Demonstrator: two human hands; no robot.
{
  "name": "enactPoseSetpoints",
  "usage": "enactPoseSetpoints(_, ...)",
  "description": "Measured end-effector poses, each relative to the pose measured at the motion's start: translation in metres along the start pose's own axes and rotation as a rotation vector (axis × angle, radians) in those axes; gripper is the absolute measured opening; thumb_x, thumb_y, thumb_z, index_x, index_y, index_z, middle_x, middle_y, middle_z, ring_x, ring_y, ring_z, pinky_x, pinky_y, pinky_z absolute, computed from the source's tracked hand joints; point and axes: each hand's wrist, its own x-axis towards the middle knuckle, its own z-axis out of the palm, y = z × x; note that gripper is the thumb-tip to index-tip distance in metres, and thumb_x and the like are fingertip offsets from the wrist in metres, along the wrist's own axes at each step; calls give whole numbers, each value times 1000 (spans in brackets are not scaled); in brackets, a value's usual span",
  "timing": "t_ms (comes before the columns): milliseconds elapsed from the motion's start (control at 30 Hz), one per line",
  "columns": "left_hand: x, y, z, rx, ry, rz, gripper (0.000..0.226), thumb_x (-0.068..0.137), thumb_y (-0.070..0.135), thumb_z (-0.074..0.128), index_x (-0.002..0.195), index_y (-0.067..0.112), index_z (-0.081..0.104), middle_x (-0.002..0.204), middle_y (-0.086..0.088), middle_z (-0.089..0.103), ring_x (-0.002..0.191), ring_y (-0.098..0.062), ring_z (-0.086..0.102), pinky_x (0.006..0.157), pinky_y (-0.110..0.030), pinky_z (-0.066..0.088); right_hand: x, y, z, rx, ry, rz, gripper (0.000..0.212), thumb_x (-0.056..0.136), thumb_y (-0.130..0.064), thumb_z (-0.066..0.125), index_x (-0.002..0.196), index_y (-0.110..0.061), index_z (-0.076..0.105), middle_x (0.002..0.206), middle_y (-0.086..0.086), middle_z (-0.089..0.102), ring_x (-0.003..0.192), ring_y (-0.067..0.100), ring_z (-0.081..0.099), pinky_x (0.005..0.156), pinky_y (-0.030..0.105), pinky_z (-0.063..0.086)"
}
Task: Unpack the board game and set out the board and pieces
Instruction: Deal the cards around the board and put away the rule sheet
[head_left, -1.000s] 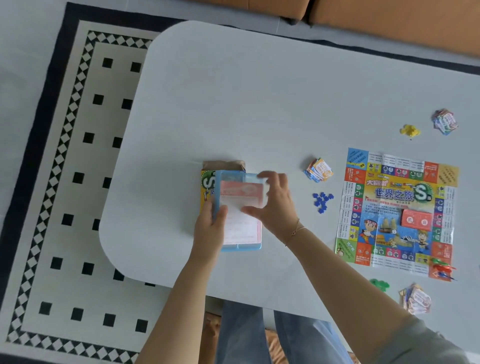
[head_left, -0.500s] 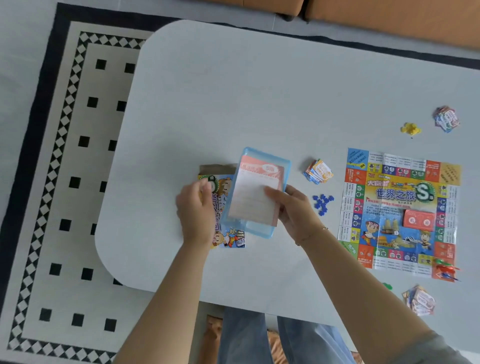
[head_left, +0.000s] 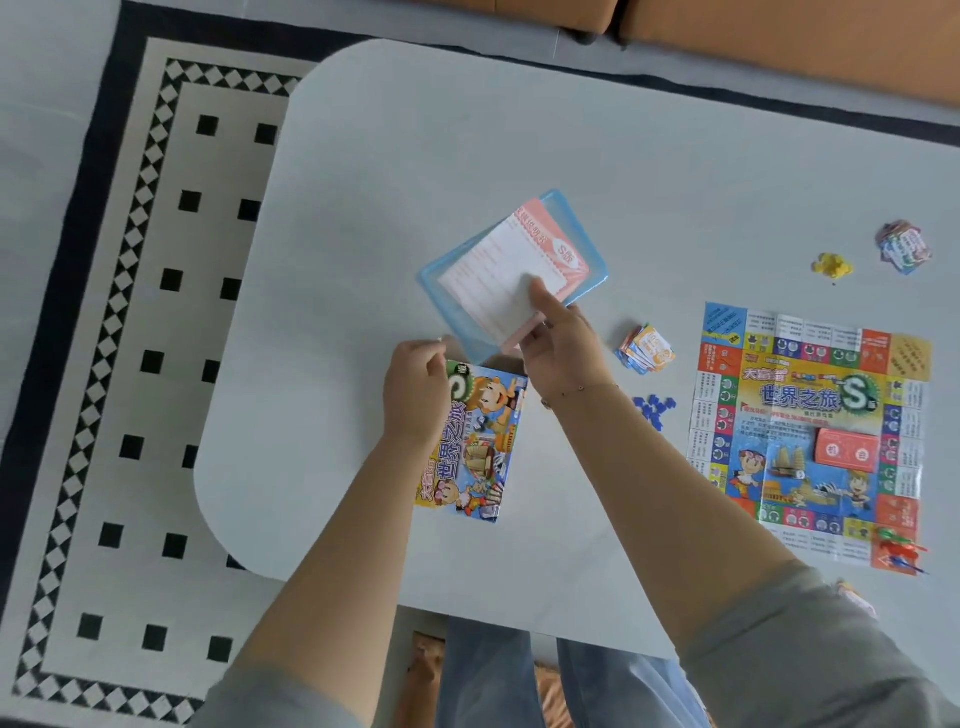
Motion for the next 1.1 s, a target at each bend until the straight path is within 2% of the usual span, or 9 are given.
enactPoseSetpoints(100,-22,13,-7,-168,80,101,23,93,8,51,107,11,68,111,0,61,99,-6,57,83,-3,39,-7,-4,0,-15,20,-35,19,89,-1,59,105,-9,56,107,6,65,95,21,64,92,43,52)
enactPoseSetpoints(267,-43,26,-13,-344,150,115,19,84,7,65,99,16,72,103,6,65,97,-6,62,85,-25,51,-37,-25,-12,-169,-39,-188,34,87,2,61,120,-3,54,115,11,65,101,21,65,84,31,55)
enactPoseSetpoints(333,-46,33,-14,-342,146,100,21,82,6,66,100,16,71,103,6,64,96,-6,62,85,-26,52,-50,-33,-19,-227,-62,-229,38,86,3,61,123,-2,53,120,13,64,105,21,65,86,31,54)
enactPoseSetpoints(533,-54,54,-12,-335,163,97,20,80,5,67,99,12,71,104,1,63,94,-8,62,75,-6,46,-77,-47,-43,-277,-101,-303,30,84,3,61,110,-11,58,112,4,68,105,16,65,84,28,53)
enactPoseSetpoints(733,-61,57,-6,-384,157,66,23,80,2,66,100,12,71,105,2,65,98,-9,64,80,-10,48,-82,-61,-60,-449,-76,-375,36,85,2,63,119,-2,54,121,12,63,110,22,62,90,35,52)
enactPoseSetpoints(867,-66,61,-2,-399,111,66,25,80,0,65,101,13,71,106,6,64,99,-5,62,85,-18,50,-89,-76,-55,-626,-79,-452,31,85,1,63,113,1,51,105,6,65,82,1,65,63,13,51)
enactPoseSetpoints(900,-68,62,-1,-401,105,66,26,80,0,64,101,13,71,106,6,63,99,-3,62,85,-17,50,-89,-79,-54,-654,-91,-470,29,85,1,64,111,1,51,103,5,65,81,0,65,62,13,50)
enactPoseSetpoints(1000,-70,62,2,-420,100,64,26,82,-1,64,103,12,70,108,4,62,100,-3,61,81,-12,49,-87,-86,-51,-728,-127,-497,30,83,-1,67,109,0,51,105,7,65,95,10,66,75,23,54)
enactPoseSetpoints(1100,-72,60,1,-434,106,52,25,83,1,64,106,11,69,110,3,62,101,-5,61,81,-11,49,-84,-89,-52,-781,-164,-479,32,82,-3,68,110,0,52,108,9,65,98,17,66,78,29,55)
